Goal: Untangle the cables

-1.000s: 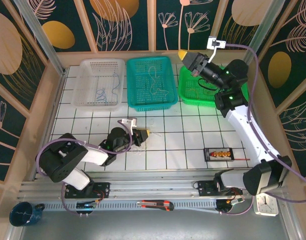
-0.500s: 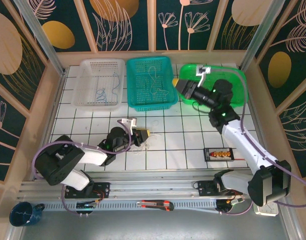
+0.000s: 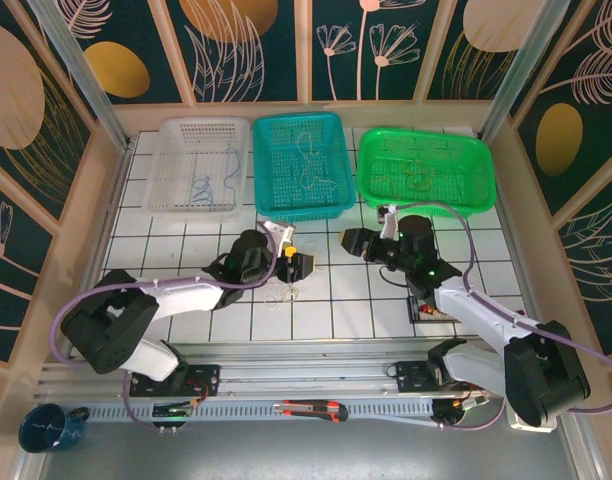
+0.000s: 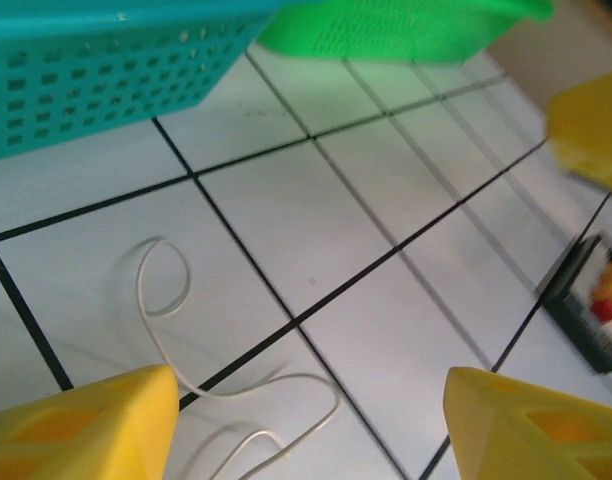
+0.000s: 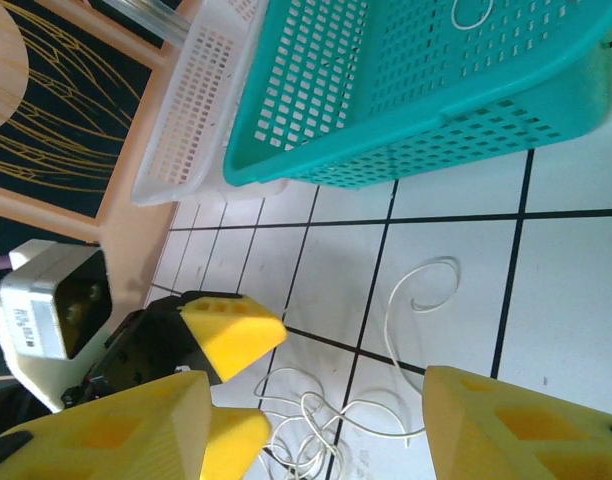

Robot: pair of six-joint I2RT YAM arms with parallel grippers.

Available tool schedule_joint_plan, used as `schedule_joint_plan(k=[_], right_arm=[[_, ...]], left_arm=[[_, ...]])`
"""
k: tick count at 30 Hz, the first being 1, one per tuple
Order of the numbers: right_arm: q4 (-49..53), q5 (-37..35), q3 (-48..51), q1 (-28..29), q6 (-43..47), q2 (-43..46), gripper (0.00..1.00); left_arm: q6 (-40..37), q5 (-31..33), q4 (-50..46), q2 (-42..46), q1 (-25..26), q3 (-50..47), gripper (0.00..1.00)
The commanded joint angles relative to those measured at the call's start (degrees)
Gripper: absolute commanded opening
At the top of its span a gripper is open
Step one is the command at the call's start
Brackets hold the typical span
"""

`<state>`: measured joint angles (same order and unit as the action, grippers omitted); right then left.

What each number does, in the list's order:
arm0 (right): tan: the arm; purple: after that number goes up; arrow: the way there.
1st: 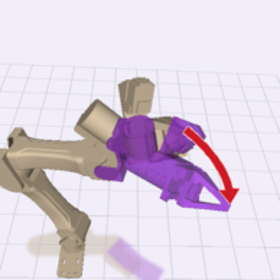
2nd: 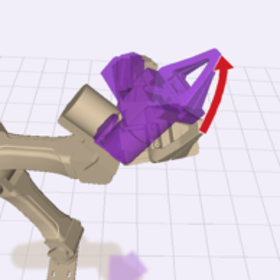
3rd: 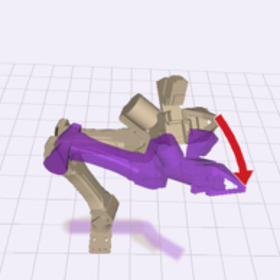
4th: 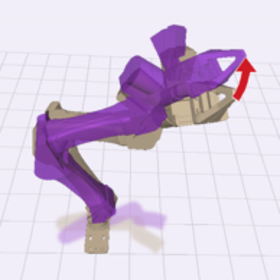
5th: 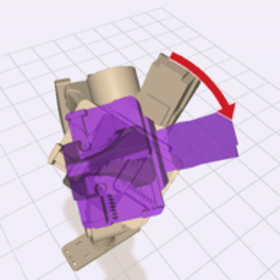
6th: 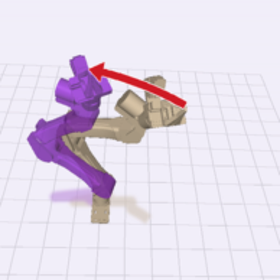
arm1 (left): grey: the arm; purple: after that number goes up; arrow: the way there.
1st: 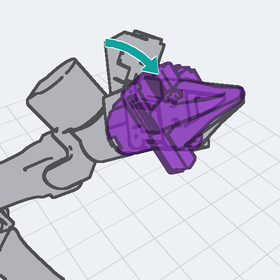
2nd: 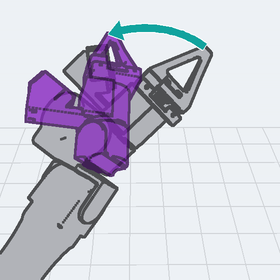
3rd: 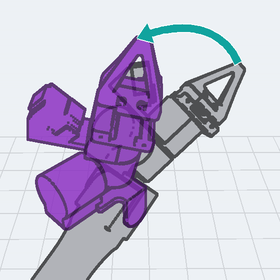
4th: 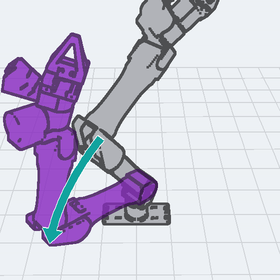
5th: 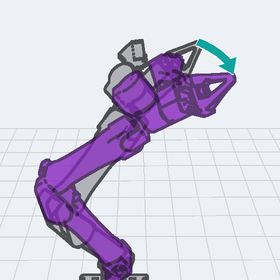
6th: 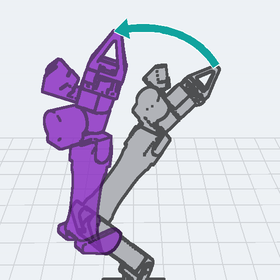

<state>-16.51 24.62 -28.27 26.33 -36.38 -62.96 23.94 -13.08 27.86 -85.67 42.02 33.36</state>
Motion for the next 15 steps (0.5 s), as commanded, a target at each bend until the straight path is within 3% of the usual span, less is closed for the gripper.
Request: schedule_joint_plan(k=[1, 15], right_arm=[[-2.1, -2.5, 0.8, -0.4, -0.2, 1.2, 0.58], [-4.1, -0.7, 1.8, -1.7, -1.4, 1.0, 0.59]], left_arm=[[-6.8, -0.2, -11.4, -2.1, 0.4, 3.7, 0.72], [-12.5, 1.0, -19.4, -7.9, 1.6, 9.7, 0.77]])
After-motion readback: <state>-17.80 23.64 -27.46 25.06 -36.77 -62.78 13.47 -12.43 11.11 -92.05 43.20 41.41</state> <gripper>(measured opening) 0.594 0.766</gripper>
